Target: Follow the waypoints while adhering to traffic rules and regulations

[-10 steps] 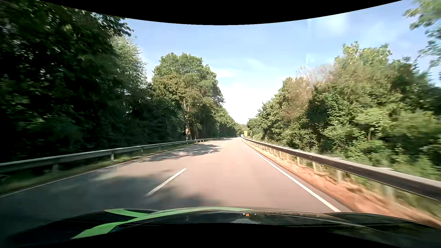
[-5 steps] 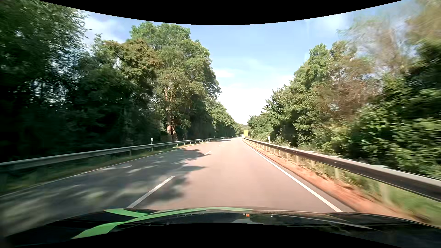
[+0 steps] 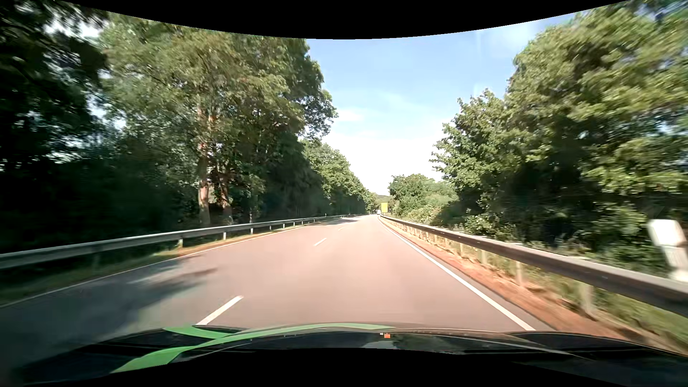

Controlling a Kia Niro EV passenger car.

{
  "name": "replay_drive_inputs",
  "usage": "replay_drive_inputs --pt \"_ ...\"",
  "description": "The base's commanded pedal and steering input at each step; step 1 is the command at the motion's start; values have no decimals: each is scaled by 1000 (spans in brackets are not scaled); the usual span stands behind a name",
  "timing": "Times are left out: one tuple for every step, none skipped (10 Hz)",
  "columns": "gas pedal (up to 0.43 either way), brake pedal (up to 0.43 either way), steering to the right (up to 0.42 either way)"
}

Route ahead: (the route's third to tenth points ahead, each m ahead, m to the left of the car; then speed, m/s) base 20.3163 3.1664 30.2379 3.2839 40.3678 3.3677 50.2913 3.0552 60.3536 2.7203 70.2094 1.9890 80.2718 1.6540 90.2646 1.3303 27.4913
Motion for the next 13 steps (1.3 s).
replay_drive_inputs --pt "209 0 1" --pt "209 0 1" --pt "209 0 1" --pt "197 0 1" --pt "197 0 1" --pt "197 0 1" --pt "189 0 1" --pt "177 0 1" --pt "169 0 1" --pt "169 0 1" --pt "169 0 1" --pt "177 0 2" --pt "189 0 2"
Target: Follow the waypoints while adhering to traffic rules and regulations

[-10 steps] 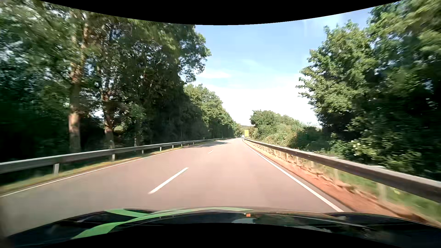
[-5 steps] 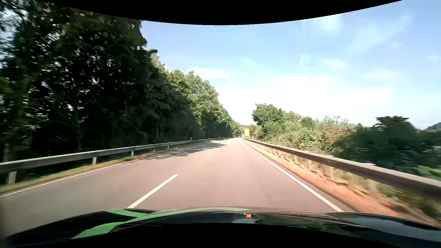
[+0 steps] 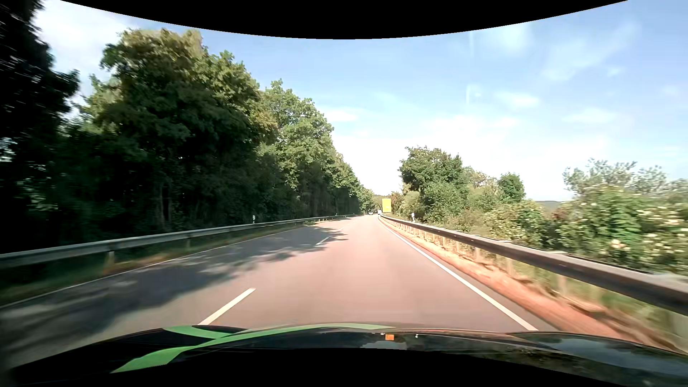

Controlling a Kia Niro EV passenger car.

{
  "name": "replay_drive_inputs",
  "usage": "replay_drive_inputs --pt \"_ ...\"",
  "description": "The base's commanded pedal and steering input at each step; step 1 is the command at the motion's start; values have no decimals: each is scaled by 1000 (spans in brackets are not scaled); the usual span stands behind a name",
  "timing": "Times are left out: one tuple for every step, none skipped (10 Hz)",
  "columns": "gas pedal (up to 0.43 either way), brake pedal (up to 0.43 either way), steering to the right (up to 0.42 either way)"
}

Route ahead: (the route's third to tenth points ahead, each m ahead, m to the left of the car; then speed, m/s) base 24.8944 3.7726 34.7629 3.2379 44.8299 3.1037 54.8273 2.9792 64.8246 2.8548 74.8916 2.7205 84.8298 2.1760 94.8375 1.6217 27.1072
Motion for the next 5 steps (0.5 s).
replay_drive_inputs --pt "189 0 1" --pt "189 0 2" --pt "189 0 2" --pt "189 0 2" --pt "177 0 2"
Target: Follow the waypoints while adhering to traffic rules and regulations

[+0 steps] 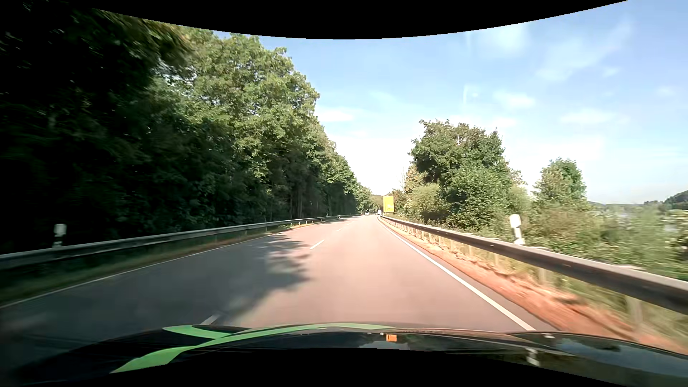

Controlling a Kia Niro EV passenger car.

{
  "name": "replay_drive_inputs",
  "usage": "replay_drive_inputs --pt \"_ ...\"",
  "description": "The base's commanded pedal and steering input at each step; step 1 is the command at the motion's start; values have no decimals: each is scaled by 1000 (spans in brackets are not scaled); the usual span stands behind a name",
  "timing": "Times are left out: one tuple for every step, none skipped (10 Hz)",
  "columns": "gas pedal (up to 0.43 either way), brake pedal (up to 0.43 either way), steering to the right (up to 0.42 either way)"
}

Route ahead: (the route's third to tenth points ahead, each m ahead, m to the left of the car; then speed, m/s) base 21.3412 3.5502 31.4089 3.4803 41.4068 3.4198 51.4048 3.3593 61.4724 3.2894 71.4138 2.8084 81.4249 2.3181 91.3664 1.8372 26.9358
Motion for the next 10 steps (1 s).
replay_drive_inputs --pt "177 0 1" --pt "177 0 2" --pt "177 0 1" --pt "169 0 2" --pt "169 0 2" --pt "169 0 2" --pt "177 0 1" --pt "197 0 1" --pt "220 0 1" --pt "248 0 1"
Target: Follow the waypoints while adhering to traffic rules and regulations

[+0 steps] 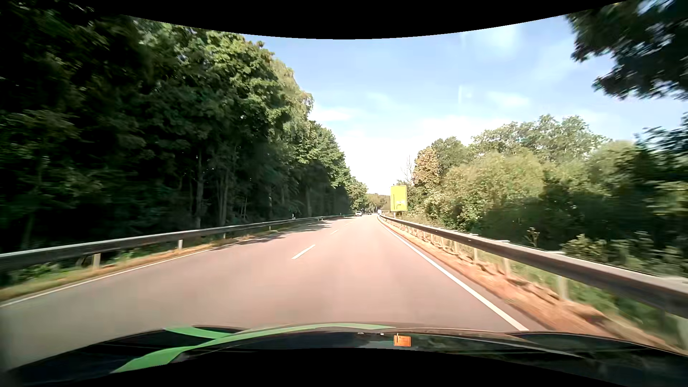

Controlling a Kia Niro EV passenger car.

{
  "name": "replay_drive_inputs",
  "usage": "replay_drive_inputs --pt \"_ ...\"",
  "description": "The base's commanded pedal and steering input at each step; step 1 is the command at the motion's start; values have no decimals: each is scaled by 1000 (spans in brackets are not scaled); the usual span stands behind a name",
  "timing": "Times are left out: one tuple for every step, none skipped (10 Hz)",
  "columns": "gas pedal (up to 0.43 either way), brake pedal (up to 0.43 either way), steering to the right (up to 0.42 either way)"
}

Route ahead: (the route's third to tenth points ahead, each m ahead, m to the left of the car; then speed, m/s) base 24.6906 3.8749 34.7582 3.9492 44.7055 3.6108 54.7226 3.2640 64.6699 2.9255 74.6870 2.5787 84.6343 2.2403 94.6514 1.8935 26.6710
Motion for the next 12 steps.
replay_drive_inputs --pt "260 0 1" --pt "280 0 1" --pt "287 0 1" --pt "287 0 1" --pt "287 0 1" --pt "280 0 1" --pt "240 0 1" --pt "228 0 1" --pt "228 0 1" --pt "228 0 1" --pt "228 0 1" --pt "240 0 1"
